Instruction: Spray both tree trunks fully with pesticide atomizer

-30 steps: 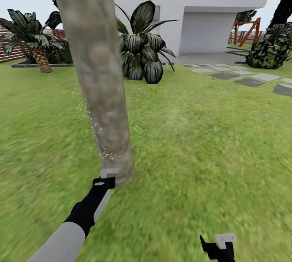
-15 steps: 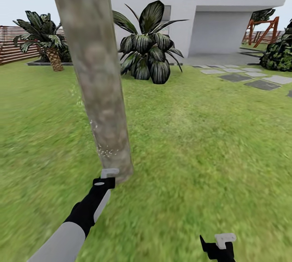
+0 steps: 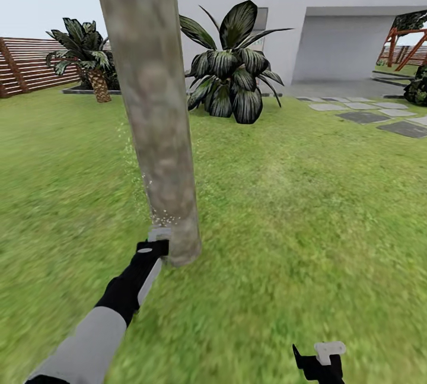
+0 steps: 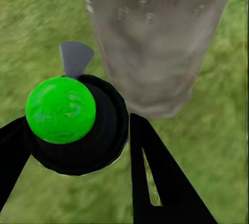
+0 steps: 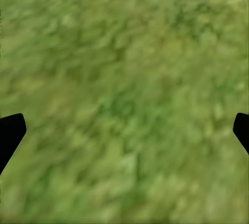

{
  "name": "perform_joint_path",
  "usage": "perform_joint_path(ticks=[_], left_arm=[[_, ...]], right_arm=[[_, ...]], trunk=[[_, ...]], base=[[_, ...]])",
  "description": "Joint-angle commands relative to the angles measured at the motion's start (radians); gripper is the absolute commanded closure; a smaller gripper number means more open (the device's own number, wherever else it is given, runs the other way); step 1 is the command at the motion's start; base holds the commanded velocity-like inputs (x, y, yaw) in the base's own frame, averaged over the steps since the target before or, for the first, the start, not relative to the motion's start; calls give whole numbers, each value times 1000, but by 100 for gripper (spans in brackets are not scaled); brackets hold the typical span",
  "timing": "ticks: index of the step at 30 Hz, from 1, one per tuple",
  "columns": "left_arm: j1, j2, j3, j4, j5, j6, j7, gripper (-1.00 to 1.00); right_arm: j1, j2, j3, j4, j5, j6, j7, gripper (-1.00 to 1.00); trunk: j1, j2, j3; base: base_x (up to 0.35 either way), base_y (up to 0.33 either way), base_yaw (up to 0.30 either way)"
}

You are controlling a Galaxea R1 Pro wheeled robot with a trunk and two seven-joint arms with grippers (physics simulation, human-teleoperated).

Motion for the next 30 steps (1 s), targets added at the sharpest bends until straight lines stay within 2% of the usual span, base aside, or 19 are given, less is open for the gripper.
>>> perform_joint_path(ticks=[1, 3, 6, 7, 8, 9, 10, 12, 14, 16, 17, 18, 21, 23, 24, 26, 28, 30], left_arm=[[-20, -2, 0, -2, 3, 19, 0, 100], [-76, -4, 0, -7, 6, 82, 1, 100], [-114, 7, 3, -8, 10, 102, -1, 100], [-117, 29, 13, -8, 11, 108, -2, 100], [-118, 65, 33, -7, 15, 111, -4, 100], [-119, 81, 44, -8, 17, 112, -13, 100], [-119, 81, 45, -8, 16, 113, -18, 100], [-119, 67, 42, -9, 16, 114, -21, 100], [-122, 4, 39, -15, 10, 124, -22, 100], [-130, -31, 39, -52, 10, 158, -23, 100], [-131, -36, 39, -72, 12, 179, -30, 100], [-133, -25, 46, -100, 14, 204, -87, 100], [-136, 49, 92, -106, 17, 208, -125, 100], [-144, 57, 99, -107, 18, 210, -129, 100], [-146, 52, 97, -108, 18, 210, -129, 100], [-149, 11, 94, -137, 15, 228, -129, 100], [-150, -32, 93, -220, 14, 297, -130, 100], [-149, -32, 94, -264, 14, 324, -129, 100]], right_arm=[[0, 0, 0, 0, 0, 0, 0, -100], [0, 0, 0, 0, 0, 0, 0, -100], [0, 0, 0, 0, 0, 0, 0, -100], [0, 0, 0, 0, 0, 0, -1, -100], [0, 0, 0, 0, 0, 0, 0, -100], [0, 0, 0, 0, 0, 0, 0, -100], [0, 0, 0, 0, 0, 0, 0, -100], [0, 0, 0, 0, 0, 0, 0, -100], [0, 0, 0, 0, 0, 0, 0, -100], [0, 0, 0, 0, 0, 0, 0, -100], [0, 0, 0, 0, 0, 0, 0, -100], [0, 0, 0, 0, 0, 0, 0, -100], [0, 0, 0, 0, 0, 0, 0, -100], [0, 0, 0, 0, 0, 0, 0, -100], [0, 0, 0, 0, 0, 0, 0, -100], [0, 0, 0, 0, 0, 0, 0, -100], [0, 0, 0, 0, 0, 0, 0, -100], [0, 0, 0, 0, 0, 0, 0, -100]], trunk=[[0, 0, 0], [0, 0, 0], [0, 0, 0], [0, 0, 0], [0, 0, 0], [0, 0, 0], [0, 0, 0], [0, 0, 0], [0, 0, 0], [0, 0, 0], [0, 0, 0], [0, 0, 0], [0, 0, 0], [0, 0, 0], [0, 0, 0], [0, 0, 0], [0, 0, 0], [0, 0, 0]], base=[[0, 0, 0], [0, 0, 0], [0, 0, 0], [0, 0, 0], [0, 0, 0], [0, 0, 0], [0, 0, 0], [0, 0, 0], [0, 0, 0], [0, 0, 0], [0, 0, 0], [0, 0, 0], [0, 0, 0], [0, 0, 0], [0, 0, 0], [0, 0, 0], [0, 0, 0], [0, 0, 0]])
